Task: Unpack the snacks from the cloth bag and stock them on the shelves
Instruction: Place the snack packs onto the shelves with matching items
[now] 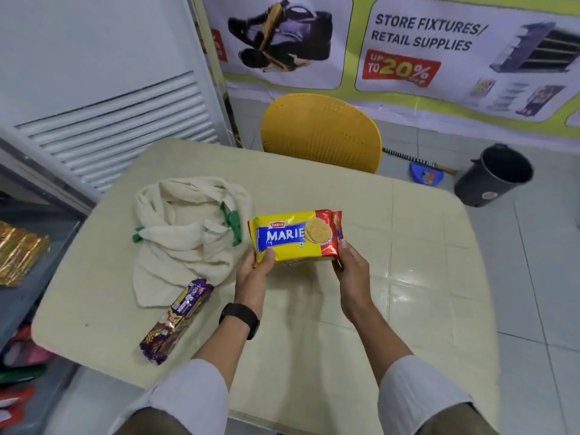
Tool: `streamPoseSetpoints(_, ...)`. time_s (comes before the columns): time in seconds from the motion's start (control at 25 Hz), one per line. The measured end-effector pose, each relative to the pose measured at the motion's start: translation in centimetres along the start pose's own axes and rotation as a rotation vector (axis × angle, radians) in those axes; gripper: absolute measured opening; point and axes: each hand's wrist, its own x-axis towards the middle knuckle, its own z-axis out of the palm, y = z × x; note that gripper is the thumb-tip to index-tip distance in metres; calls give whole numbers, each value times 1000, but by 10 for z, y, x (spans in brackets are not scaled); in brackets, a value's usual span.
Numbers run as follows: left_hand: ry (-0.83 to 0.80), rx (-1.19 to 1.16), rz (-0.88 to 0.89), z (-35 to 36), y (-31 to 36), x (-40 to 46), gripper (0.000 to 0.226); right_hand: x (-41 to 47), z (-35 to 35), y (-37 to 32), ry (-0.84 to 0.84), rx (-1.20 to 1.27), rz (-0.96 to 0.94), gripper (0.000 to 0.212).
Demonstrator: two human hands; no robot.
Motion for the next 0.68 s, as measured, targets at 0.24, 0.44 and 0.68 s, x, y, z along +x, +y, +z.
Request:
streamPoseSetpoints(0.24,118,-88,191,-84,107,-15,51,-18,130,-77,-241,-40,-122,35)
streamPoseSetpoints(0.44,298,-152,333,-233,164,-75,45,-80,294,-79,-500,-36,-144,36)
streamPoseSetpoints(0.68,627,-261,375,-459,185,-187,55,-220,507,-9,-813,-77,-89,36)
